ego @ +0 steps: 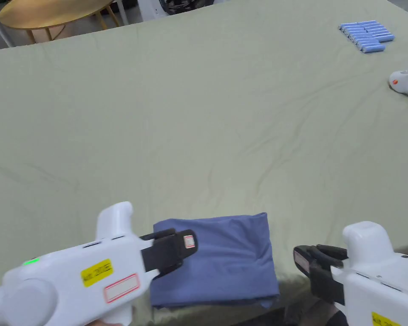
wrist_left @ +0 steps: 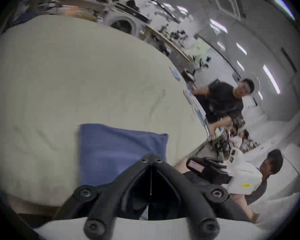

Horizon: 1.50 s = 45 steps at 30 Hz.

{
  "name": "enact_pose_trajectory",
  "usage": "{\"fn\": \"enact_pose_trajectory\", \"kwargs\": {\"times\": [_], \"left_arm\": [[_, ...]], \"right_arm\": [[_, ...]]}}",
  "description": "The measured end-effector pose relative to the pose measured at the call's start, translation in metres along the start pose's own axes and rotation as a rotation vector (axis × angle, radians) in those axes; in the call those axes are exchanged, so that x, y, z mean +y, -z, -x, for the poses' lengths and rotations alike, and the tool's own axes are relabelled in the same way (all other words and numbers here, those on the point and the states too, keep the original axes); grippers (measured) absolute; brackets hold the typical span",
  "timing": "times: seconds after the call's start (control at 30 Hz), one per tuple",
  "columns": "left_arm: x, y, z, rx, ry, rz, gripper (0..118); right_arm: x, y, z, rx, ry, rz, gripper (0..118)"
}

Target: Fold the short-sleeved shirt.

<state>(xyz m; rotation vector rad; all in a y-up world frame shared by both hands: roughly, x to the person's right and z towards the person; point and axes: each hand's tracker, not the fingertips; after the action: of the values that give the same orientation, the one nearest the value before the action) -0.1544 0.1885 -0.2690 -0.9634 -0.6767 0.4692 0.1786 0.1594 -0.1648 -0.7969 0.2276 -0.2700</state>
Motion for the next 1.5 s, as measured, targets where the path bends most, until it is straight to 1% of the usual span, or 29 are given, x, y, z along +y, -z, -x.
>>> {"fn": "enact_pose_trajectory", "kwargs": {"times": [0.03, 0.1, 0.13, 0.17, 0.2, 0.27, 0.3, 0.33, 0.37, 0.43, 0.47, 0.5, 0.53, 0.57, 0.6, 0.67, 0.8, 0.83, 0.87, 0.97, 1.07, 1.1, 1.13, 1.17, 1.2, 1.27, 1.37, 1.4, 1.5], "left_arm": [[-0.003, -0.012, 0.012, 0.008, -0.025, -0.012, 0], [-0.011, -0.028, 0.035, 0.028, -0.042, -0.01, 0], [-0.017, -0.034, 0.047, 0.042, -0.039, -0.019, 0], [-0.022, -0.038, 0.057, 0.054, -0.051, -0.026, 0], [-0.025, -0.041, 0.066, 0.069, -0.084, -0.011, 0], [-0.032, -0.044, 0.079, 0.047, -0.159, -0.006, 0], [-0.034, -0.045, 0.084, 0.017, -0.18, -0.009, 0], [-0.034, -0.046, 0.09, -0.018, -0.205, -0.017, 0], [-0.031, -0.045, 0.093, -0.051, -0.237, -0.023, 0], [-0.026, -0.038, 0.104, -0.102, -0.31, -0.01, 2], [-0.02, -0.034, 0.109, -0.121, -0.35, 0.008, 20], [-0.015, -0.029, 0.113, -0.149, -0.361, 0.026, 58], [-0.009, -0.022, 0.118, -0.187, -0.347, 0.046, 85], [-0.005, -0.012, 0.123, -0.236, -0.345, 0.072, 103], [0.0, -0.001, 0.128, -0.281, -0.358, 0.103, 111], [0.007, 0.02, 0.136, -0.332, -0.368, 0.158, 111], [0.013, 0.071, 0.157, -0.286, -0.295, 0.316, 111], [0.015, 0.079, 0.16, -0.345, -0.282, 0.328, 111], [0.019, 0.085, 0.158, -0.44, -0.292, 0.314, 112], [0.021, 0.112, 0.147, -0.437, -0.375, 0.327, 113], [0.016, 0.128, 0.122, -0.448, -0.254, 0.371, 112], [0.016, 0.129, 0.117, -0.424, -0.222, 0.381, 101], [0.017, 0.13, 0.114, -0.391, -0.197, 0.391, 73], [0.018, 0.13, 0.115, -0.312, -0.176, 0.426, 31], [0.021, 0.131, 0.117, -0.269, -0.153, 0.446, 22], [0.033, 0.117, 0.118, -0.297, -0.135, 0.497, 22], [0.058, 0.076, 0.099, -0.124, 0.104, 0.459, 22], [0.065, 0.058, 0.098, -0.085, 0.145, 0.461, 22], [0.085, -0.01, 0.102, 0.033, 0.225, 0.435, 22]], "right_arm": [[0.006, 0.011, 0.002, 0.063, -0.011, 0.018, 0], [0.019, 0.04, -0.001, 0.257, 0.005, 0.085, 0], [0.024, 0.06, -0.009, 0.388, 0.06, 0.124, 0], [0.026, 0.077, -0.016, 0.476, 0.125, 0.157, 0], [0.029, 0.092, -0.021, 0.496, 0.175, 0.191, 0], [0.032, 0.117, -0.028, 0.481, 0.252, 0.271, 0], [0.03, 0.128, -0.032, 0.474, 0.248, 0.301, 0], [0.026, 0.139, -0.038, 0.431, 0.238, 0.341, 0], [0.022, 0.149, -0.047, 0.433, 0.278, 0.382, 0], [0.017, 0.156, -0.065, 0.547, 0.402, 0.365, 0], [0.016, 0.158, -0.07, 0.559, 0.441, 0.377, 0], [0.016, 0.16, -0.073, 0.572, 0.458, 0.392, 0], [0.016, 0.159, -0.074, 0.57, 0.458, 0.39, 0], [0.015, 0.158, -0.075, 0.562, 0.442, 0.387, 0], [0.016, 0.157, -0.073, 0.559, 0.425, 0.387, 0], [0.017, 0.157, -0.073, 0.555, 0.409, 0.386, 0], [0.016, 0.159, -0.077, 0.566, 0.419, 0.386, 0], [0.015, 0.161, -0.077, 0.568, 0.423, 0.386, 0], [0.014, 0.162, -0.077, 0.572, 0.428, 0.385, 0], [0.014, 0.162, -0.078, 0.583, 0.444, 0.381, 0], [0.012, 0.161, -0.076, 0.584, 0.445, 0.365, 0], [0.012, 0.159, -0.076, 0.582, 0.449, 0.352, 0], [0.011, 0.155, -0.074, 0.572, 0.491, 0.337, 0], [0.011, 0.151, -0.072, 0.559, 0.591, 0.33, 0], [0.012, 0.145, -0.068, 0.575, 0.63, 0.313, 0], [0.011, 0.129, -0.058, 0.645, 0.591, 0.26, 0], [0.016, 0.1, -0.039, 0.635, 0.422, 0.209, 0], [0.015, 0.093, -0.035, 0.65, 0.402, 0.199, 0], [0.013, 0.074, -0.028, 0.674, 0.42, 0.169, 0]]}}
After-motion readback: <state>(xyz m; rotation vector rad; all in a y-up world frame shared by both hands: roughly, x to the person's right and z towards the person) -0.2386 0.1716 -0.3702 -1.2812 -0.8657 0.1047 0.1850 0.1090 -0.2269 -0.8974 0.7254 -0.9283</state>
